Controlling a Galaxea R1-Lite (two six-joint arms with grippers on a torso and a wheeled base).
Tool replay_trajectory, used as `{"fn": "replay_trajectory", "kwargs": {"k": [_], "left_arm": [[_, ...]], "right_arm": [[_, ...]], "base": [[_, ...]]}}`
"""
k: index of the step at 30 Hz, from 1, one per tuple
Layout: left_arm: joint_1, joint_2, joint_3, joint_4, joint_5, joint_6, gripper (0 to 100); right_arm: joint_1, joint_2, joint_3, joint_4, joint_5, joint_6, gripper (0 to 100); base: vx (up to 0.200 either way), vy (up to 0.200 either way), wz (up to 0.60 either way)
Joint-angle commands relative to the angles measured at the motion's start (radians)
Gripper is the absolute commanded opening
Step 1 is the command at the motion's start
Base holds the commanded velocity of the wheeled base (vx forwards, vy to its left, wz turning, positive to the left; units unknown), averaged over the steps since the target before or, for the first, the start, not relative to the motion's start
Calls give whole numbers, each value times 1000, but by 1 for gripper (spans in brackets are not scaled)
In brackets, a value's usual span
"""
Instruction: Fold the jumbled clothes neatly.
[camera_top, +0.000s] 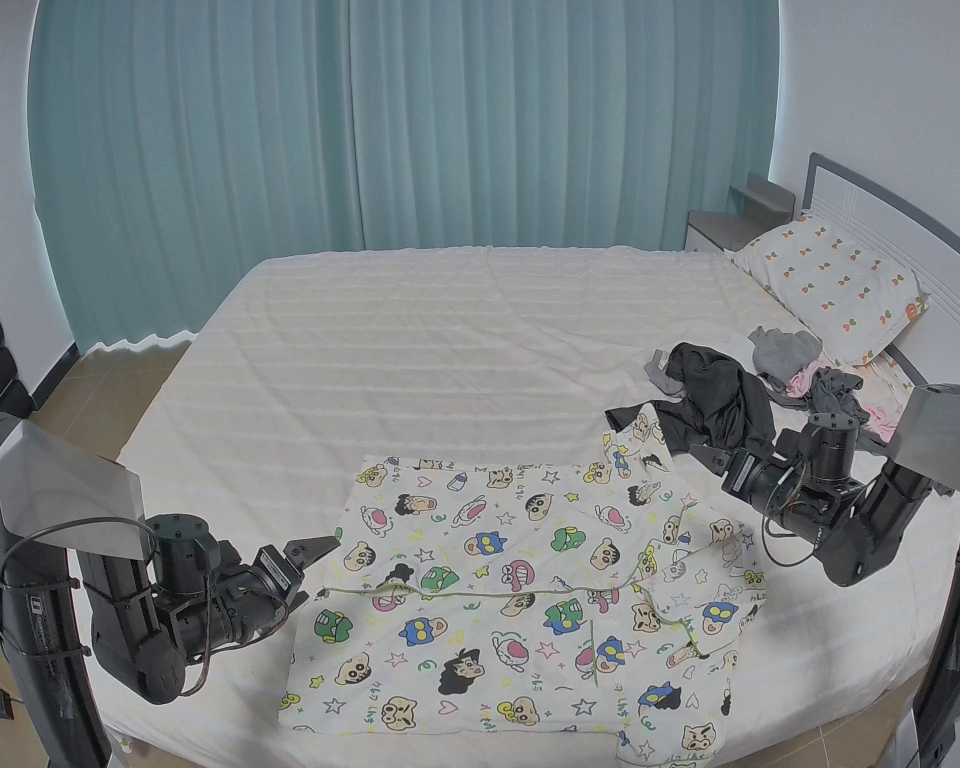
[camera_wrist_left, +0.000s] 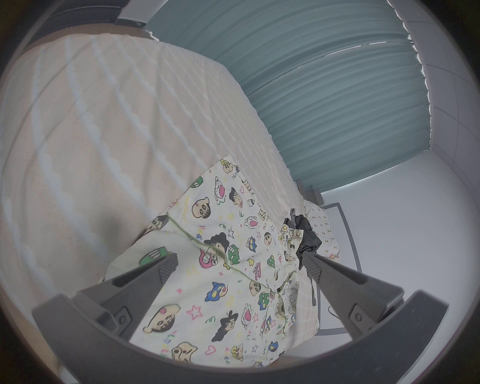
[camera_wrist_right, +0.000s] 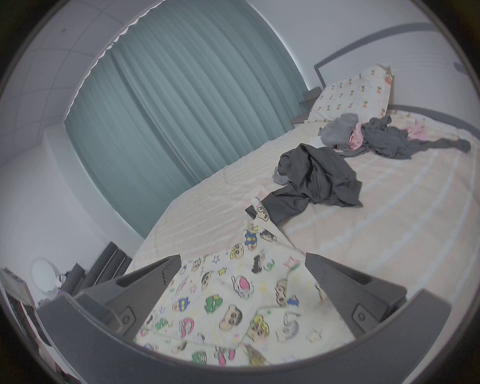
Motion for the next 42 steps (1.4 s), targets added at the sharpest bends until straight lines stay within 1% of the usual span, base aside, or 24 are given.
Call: {"fn": "replay_trajectory", "kwargs": {"k": [1,3,4,7,9,17,21,22,25,26,30,34,42], "left_arm": [[-12,32,-4,-18,-6,-8,100],[-12,32,-4,-18,-6,-8,100],[-14,32,-1,-18,-6,-7,100],[-14,32,2,-18,-8,-7,100],[-14,32,4,-18,-6,-7,100],[-14,33,2,-18,-6,-5,100],[-14,33,2,-18,-6,-5,100],[-14,33,1,-18,-6,-5,100],[-15,40,1,-18,-6,0,100],[-17,41,1,-18,-6,7,100],[-18,47,2,-18,-6,27,100],[-18,47,2,-18,-6,27,100],[-20,49,2,-18,-6,27,100]], "right_arm": [[8,212,-214,36,-47,-9,100],[8,241,-254,65,-49,-14,100],[8,267,-295,103,-52,-23,100],[2,305,-354,132,-53,-37,100],[-15,359,-427,162,-53,-54,100],[-23,446,-627,295,-52,-91,100],[-15,499,-667,310,-47,-95,100],[-13,534,-697,307,-49,-109,100],[-16,549,-722,309,-47,-144,100],[-18,551,-728,303,-47,-146,0],[-26,540,-723,260,-53,-140,0],[-36,545,-726,186,-95,-141,0],[-59,565,-740,174,-96,-137,0]], "base": [[0,0,0],[0,0,0],[0,0,0],[0,0,0],[0,0,0],[0,0,0],[0,0,0],[0,0,0],[0,0,0],[0,0,0],[0,0,0],[0,0,0],[0,0,0]]}}
